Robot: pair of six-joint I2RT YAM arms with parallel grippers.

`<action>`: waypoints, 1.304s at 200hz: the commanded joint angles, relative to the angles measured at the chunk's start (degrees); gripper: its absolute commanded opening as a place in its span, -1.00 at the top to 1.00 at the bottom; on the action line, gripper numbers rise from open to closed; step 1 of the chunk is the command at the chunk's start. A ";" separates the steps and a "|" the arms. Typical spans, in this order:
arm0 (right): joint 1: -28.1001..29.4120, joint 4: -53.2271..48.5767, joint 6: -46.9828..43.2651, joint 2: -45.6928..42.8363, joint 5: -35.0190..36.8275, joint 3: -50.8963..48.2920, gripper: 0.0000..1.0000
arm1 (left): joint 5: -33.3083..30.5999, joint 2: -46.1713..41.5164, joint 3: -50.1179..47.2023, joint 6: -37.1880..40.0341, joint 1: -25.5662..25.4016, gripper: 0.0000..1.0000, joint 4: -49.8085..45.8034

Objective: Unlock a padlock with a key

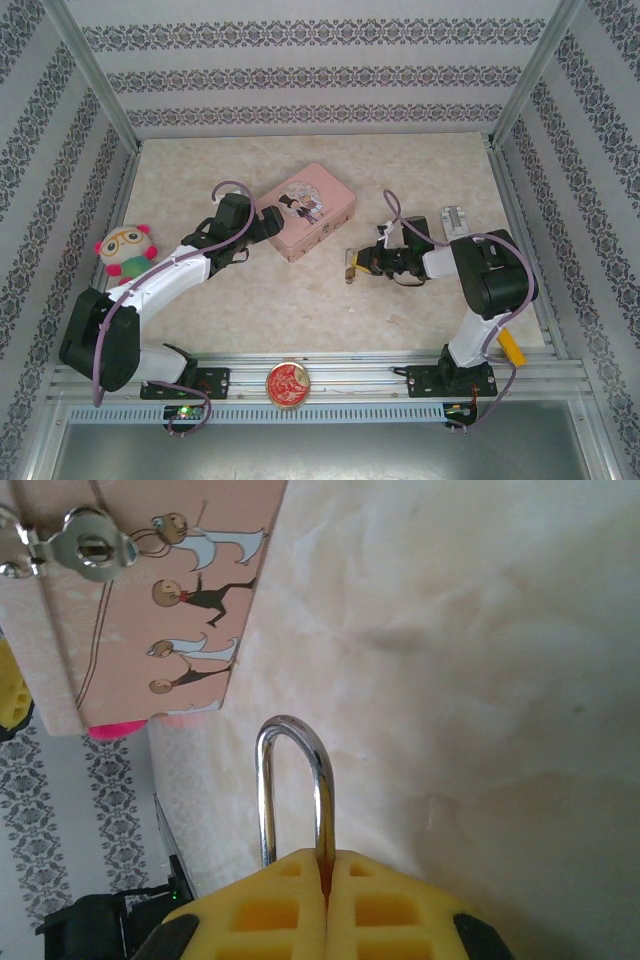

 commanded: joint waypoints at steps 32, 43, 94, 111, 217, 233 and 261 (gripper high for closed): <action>-2.21 -11.52 -8.84 -2.77 3.15 -0.07 0.92 | -1.47 -0.85 -0.06 -0.37 1.27 -0.99 0.44; -2.24 -14.92 -10.74 -3.71 4.62 0.72 0.91 | -1.47 -0.76 -0.03 -0.49 1.31 -0.99 0.47; -2.15 -25.30 -14.22 -7.55 11.81 3.67 0.91 | -1.03 -0.68 -0.15 -0.63 1.31 -0.99 0.59; -2.06 -28.66 -15.11 -9.05 15.18 4.53 0.87 | -0.95 -0.75 -0.11 -0.68 1.41 -0.99 0.58; 0.09 -43.45 -18.28 -19.94 28.94 12.56 0.16 | 2.22 0.21 0.53 -0.94 1.34 -0.99 0.37; 0.82 -45.62 -19.37 -21.45 32.31 16.04 0.05 | 2.59 0.45 0.44 -1.21 1.42 -0.99 0.56; 1.24 -46.40 -20.95 -20.80 34.56 22.74 -0.20 | 3.90 1.24 0.40 -1.71 1.43 -0.99 1.28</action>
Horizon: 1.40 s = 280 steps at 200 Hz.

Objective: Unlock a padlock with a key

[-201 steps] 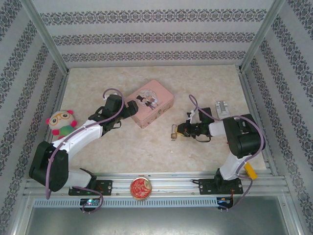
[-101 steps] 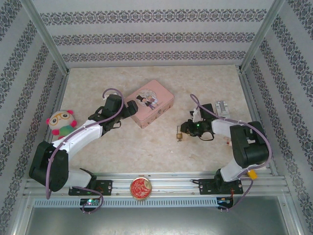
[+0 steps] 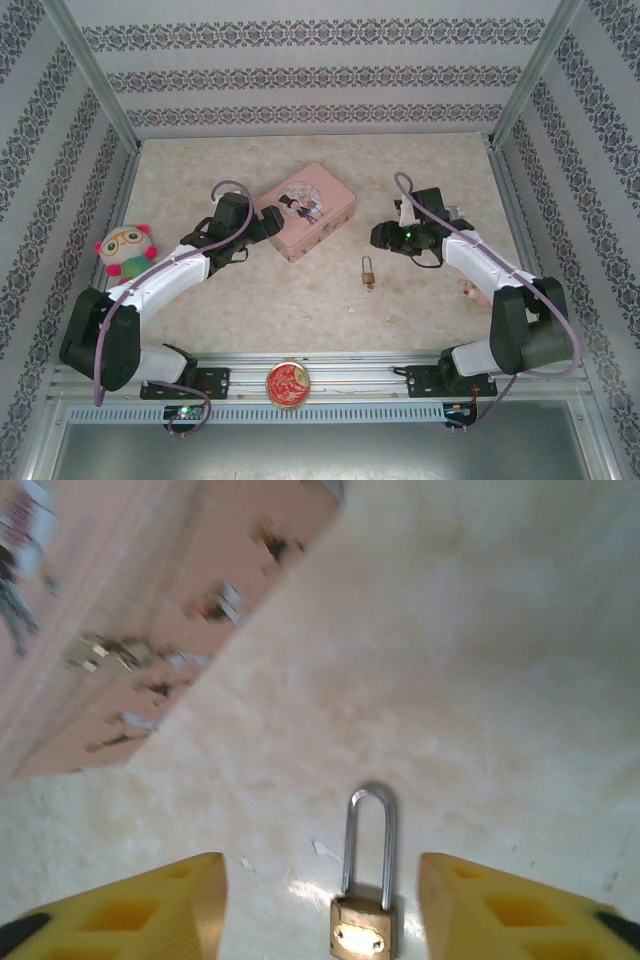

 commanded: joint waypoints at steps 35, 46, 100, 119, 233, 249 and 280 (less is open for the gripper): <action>1.63 -3.31 -5.21 5.96 6.45 15.33 -0.40 | 4.17 2.97 0.24 -1.95 0.65 -0.99 2.44; 2.10 -3.24 -6.08 8.49 6.66 18.59 -0.95 | 5.33 3.74 0.05 -2.28 0.64 -0.99 2.99; 4.49 -3.66 -9.40 22.46 6.68 33.17 -0.86 | 6.99 5.84 0.03 -2.79 0.59 -0.99 4.28; 5.15 -3.83 -9.81 26.88 6.37 36.85 -0.78 | 7.88 6.55 0.49 -2.94 0.60 -0.99 4.92; 6.78 -4.19 -10.65 38.09 4.90 43.52 -0.44 | 9.46 12.03 3.53 -2.22 0.81 -0.80 6.78; 7.00 -3.94 -10.57 37.54 4.96 42.11 -0.33 | 9.85 12.78 4.06 -2.03 1.00 -0.72 7.02; 7.99 -3.23 -9.96 34.59 5.95 38.12 -0.29 | 9.99 13.65 4.91 -1.51 1.25 -0.49 7.34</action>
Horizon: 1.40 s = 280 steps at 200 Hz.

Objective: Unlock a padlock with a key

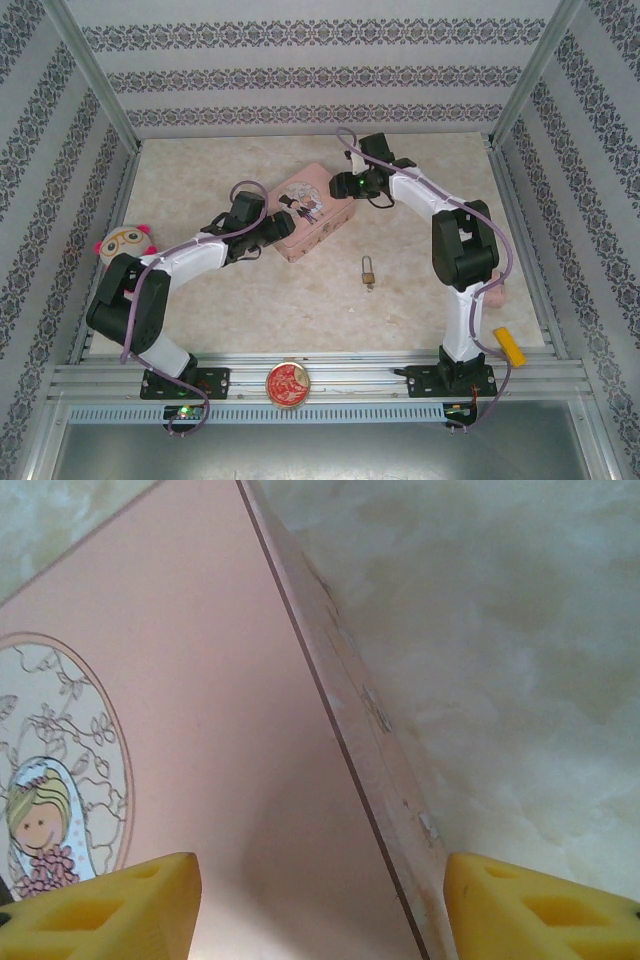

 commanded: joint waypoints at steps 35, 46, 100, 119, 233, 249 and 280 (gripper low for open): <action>2.89 0.67 2.00 -6.45 2.03 -8.05 -0.25 | 0.33 1.92 3.25 1.79 1.72 -0.27 1.88; 3.38 1.11 2.78 -7.79 2.52 -9.60 -0.24 | 0.29 2.35 3.81 2.12 1.90 -0.19 1.82; 5.12 2.68 7.97 -13.49 3.54 -16.25 -0.23 | 0.70 4.91 7.05 3.49 2.62 0.01 2.11; 5.75 3.31 9.76 -15.50 3.74 -18.49 -0.24 | 1.11 6.21 8.63 4.10 2.92 0.02 2.16; 9.30 7.13 17.82 -23.38 4.70 -27.72 -0.25 | 2.14 7.28 10.55 4.78 3.02 -0.09 2.22; 9.30 7.10 18.01 -23.87 5.32 -27.97 -0.27 | 2.35 6.93 10.34 4.59 3.09 -0.12 2.03; 9.23 5.86 17.75 -25.01 7.41 -27.83 -0.39 | 2.01 4.89 9.15 4.07 3.10 -0.29 2.25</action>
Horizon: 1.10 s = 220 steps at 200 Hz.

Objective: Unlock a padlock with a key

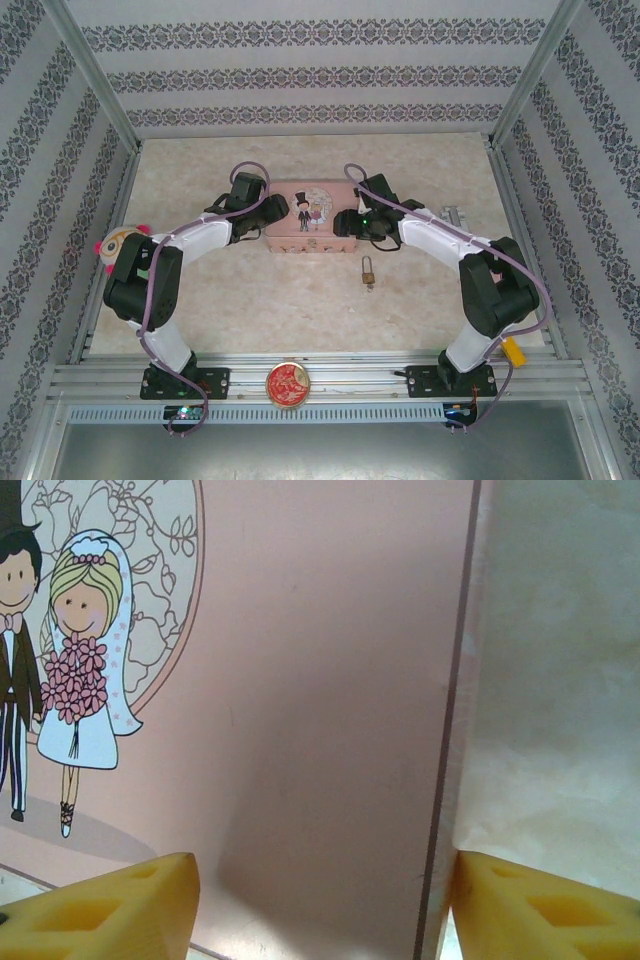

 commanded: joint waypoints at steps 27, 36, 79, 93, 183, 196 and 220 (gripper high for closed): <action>1.08 -0.16 -0.23 -5.06 1.87 -0.01 -0.49 | 1.51 -7.01 -2.44 0.04 -0.47 -0.48 1.71; 0.91 -0.57 -0.41 -6.06 2.43 -0.36 -0.53 | 0.98 -8.62 -3.21 0.21 -0.32 -0.56 1.53; -1.39 -2.24 -1.16 -12.58 3.78 -3.64 -0.58 | -3.51 -18.16 -6.40 2.69 0.55 -0.99 -2.08; -2.36 -2.70 -1.48 -15.75 4.39 -5.71 -0.59 | -5.69 -21.93 -8.00 3.98 0.91 -0.99 -3.36; -7.81 -4.81 -3.31 -42.49 15.64 -22.42 -0.97 | -24.00 -48.06 -26.88 13.16 1.37 -0.99 -0.14; -8.28 -4.77 -3.87 -45.80 17.25 -24.65 -0.96 | -26.54 -51.43 -30.38 15.35 1.39 -0.99 2.44; -9.43 -5.31 -6.34 -49.53 18.82 -27.14 -0.96 | -31.82 -56.61 -36.20 20.47 1.36 -0.99 7.41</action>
